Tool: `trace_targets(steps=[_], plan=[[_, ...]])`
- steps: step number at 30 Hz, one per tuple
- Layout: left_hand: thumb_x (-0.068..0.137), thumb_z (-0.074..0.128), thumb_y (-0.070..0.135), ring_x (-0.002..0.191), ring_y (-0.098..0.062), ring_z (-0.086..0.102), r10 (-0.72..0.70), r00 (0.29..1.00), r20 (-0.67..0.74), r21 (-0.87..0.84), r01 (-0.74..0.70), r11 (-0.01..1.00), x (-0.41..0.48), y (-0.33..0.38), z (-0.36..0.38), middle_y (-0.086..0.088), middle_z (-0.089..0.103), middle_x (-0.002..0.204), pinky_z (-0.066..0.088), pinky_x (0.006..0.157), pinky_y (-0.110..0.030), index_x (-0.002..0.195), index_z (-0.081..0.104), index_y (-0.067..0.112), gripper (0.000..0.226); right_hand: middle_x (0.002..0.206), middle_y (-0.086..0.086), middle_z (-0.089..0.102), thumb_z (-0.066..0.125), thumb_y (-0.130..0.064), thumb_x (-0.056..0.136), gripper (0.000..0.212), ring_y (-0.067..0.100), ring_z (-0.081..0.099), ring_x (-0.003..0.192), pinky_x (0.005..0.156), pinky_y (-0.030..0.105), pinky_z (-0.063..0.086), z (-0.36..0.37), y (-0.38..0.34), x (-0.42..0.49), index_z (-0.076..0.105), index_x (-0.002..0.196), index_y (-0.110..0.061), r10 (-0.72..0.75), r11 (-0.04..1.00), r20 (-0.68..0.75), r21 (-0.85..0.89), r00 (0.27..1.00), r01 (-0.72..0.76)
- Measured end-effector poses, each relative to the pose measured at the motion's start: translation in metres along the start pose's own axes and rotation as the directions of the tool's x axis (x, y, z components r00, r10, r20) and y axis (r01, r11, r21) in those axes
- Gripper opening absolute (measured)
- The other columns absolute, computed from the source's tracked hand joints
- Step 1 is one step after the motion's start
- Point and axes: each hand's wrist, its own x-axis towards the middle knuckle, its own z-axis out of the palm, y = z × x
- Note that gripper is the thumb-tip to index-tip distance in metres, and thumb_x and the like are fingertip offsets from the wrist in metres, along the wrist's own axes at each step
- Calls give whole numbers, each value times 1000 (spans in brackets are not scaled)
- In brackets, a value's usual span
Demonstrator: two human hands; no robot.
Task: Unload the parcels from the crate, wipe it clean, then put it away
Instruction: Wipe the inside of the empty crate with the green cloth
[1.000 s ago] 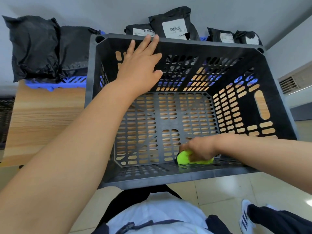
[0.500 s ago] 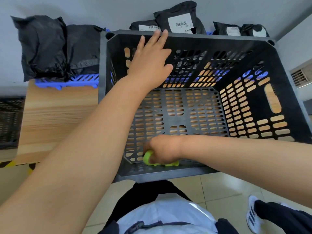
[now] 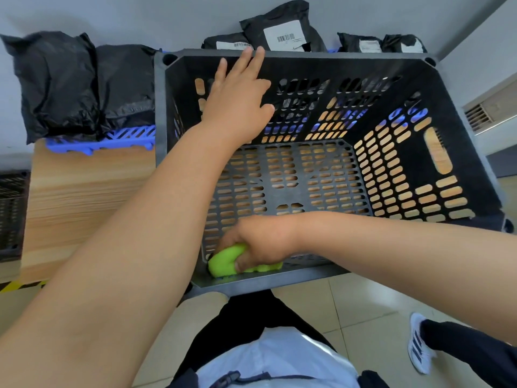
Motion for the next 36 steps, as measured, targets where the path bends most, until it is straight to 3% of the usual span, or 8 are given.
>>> trace_targets(steps=[2, 4, 8, 13, 18, 26, 30, 36], plan=[[94, 47, 31, 147, -20, -5, 1, 1000, -3, 5, -1, 1000, 0, -1, 1, -5, 2, 160, -2, 118, -47, 132, 53, 16, 42, 103, -4, 58, 61, -18, 90, 42, 13, 53, 83, 65, 24, 46, -3, 16, -14, 52, 130, -27, 72, 997, 39, 12, 997, -73], [94, 47, 31, 147, -20, -5, -1, 1000, -4, 4, 1, 1000, 0, -1, 1, -5, 2, 160, -3, 118, -47, 133, 53, 16, 42, 97, -8, 58, 61, -21, 90, 41, 14, 56, 80, 70, 30, 53, -5, 35, -29, 52, 128, -33, 152, 988, 66, 8, 986, -152], [94, 47, 32, 147, -21, -5, -2, 1000, -5, -2, 2, 1000, 1, -1, 1, -5, 3, 160, -2, 118, -47, 133, 52, 16, 43, 112, -4, 58, 60, -28, 90, 41, 19, 58, 95, 84, 41, 53, -7, 67, -58, 49, 127, -40, 289, 956, 94, -84, 953, -281], [94, 46, 32, 147, -22, -5, -11, 1000, -3, -18, 11, 1000, 3, 1, 2, -6, 3, 160, -2, 118, -47, 132, 53, 17, 41, 117, -4, 58, 56, -32, 92, 42, 18, 56, 100, 88, 36, 50, -9, 72, -71, 47, 132, -36, 351, 935, 90, -80, 932, -344], [95, 45, 30, 147, -21, -5, -18, 1000, -4, -45, 18, 999, 3, 1, 0, -5, 4, 160, -2, 118, -46, 133, 52, 18, 40, 110, -5, 64, 56, -35, 92, 30, 17, 61, 96, 87, 40, 52, -13, 27, -50, 56, 121, -36, 169, 983, 35, 70, 985, -171], [96, 45, 26, 147, -20, -4, -16, 1000, 0, -62, 16, 998, 3, 0, 0, -4, 4, 160, -3, 117, -43, 134, 51, 18, 40, 127, 0, 57, 56, -25, 92, 39, 20, 53, 109, 94, 35, 47, -10, -4, -21, 54, 131, -26, -33, 999, -25, 26, 999, 34], [95, 45, 24, 147, -21, -4, -23, 1000, -2, -33, 22, 999, 4, 4, 0, -5, 3, 160, -3, 117, -43, 132, 53, 17, 38, 119, 2, 61, 59, -22, 91, 37, 17, 56, 103, 89, 29, 48, -5, 1, -21, 58, 127, -22, -88, 981, -112, 163, 990, 106], [95, 47, 23, 147, -20, -5, -58, 998, 5, 46, 58, 997, 2, 9, 1, -4, 2, 160, 0, 117, -47, 135, 50, 17, 41, 127, -3, 58, 60, -9, 89, 44, 7, 53, 102, 86, 15, 43, -7, 19, -39, 56, 130, -23, -220, 941, -82, 245, 972, 234]])
